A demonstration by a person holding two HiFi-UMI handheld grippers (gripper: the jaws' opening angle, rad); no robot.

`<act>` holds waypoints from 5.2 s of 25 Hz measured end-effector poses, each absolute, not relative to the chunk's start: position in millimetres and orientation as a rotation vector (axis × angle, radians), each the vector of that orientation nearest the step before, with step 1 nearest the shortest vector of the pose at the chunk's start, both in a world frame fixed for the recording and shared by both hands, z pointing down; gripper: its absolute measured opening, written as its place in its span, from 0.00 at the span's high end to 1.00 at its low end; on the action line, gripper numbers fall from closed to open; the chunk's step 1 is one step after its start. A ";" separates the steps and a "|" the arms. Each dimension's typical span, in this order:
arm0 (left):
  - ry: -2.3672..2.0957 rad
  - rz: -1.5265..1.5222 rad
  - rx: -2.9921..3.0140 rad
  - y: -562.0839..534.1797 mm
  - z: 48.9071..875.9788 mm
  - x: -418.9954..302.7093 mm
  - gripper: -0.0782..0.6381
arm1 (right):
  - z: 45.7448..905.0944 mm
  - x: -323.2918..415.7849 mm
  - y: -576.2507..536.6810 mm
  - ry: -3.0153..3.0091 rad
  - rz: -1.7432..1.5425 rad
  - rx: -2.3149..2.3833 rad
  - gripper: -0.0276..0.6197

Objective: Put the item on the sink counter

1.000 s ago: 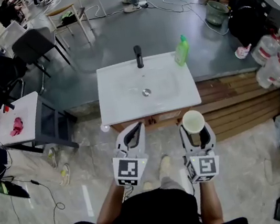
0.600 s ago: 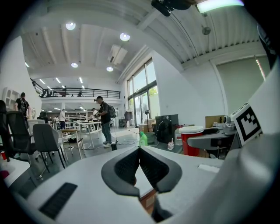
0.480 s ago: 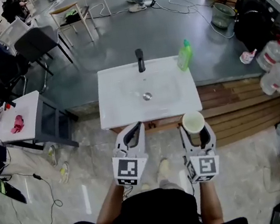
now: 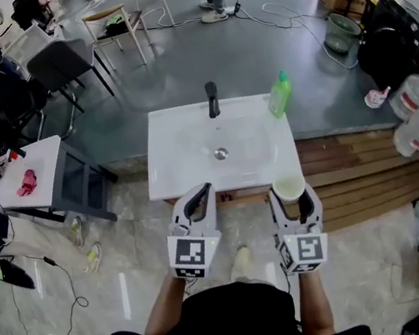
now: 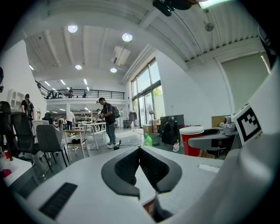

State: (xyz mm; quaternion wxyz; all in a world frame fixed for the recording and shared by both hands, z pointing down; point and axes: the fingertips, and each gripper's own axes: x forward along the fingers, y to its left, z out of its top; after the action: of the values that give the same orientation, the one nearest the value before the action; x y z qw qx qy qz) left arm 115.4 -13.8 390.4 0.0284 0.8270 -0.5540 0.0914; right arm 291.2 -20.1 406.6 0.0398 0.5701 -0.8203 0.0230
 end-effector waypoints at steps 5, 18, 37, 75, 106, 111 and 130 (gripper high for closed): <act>-1.748 0.289 2.514 -22.2 393.0 114.6 0.89 | 413.1 288.6 -33.6 -2.562 0.071 1.682 0.52; -1.927 0.300 2.371 -31.5 395.1 75.7 0.89 | 419.5 240.9 -65.6 -2.688 0.081 1.470 0.52; -2.057 0.302 2.236 -56.9 400.9 5.3 0.89 | 426.9 167.9 -109.4 -2.787 0.084 1.309 0.52; -2.094 0.325 2.005 -122.3 464.2 -136.5 0.89 | 483.2 -4.4 -186.4 -2.852 0.175 1.003 0.52; -2.003 0.354 1.915 -203.7 537.2 -213.0 0.89 | 558.5 -98.0 -278.3 -2.760 0.234 0.956 0.52; -1.967 0.352 1.903 -221.5 551.0 -221.7 0.89 | 571.5 -109.6 -296.6 -2.762 0.244 0.962 0.52; -1.896 0.375 1.850 -265.4 595.4 -245.8 0.89 | 619.5 -138.8 -355.7 -2.710 0.230 0.968 0.52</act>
State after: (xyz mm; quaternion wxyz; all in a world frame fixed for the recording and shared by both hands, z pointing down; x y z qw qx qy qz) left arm -245.8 -265.4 595.4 0.2311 0.6728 -0.6895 0.1364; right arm -138.8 -355.7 619.5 0.1272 0.3326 -0.9311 0.0792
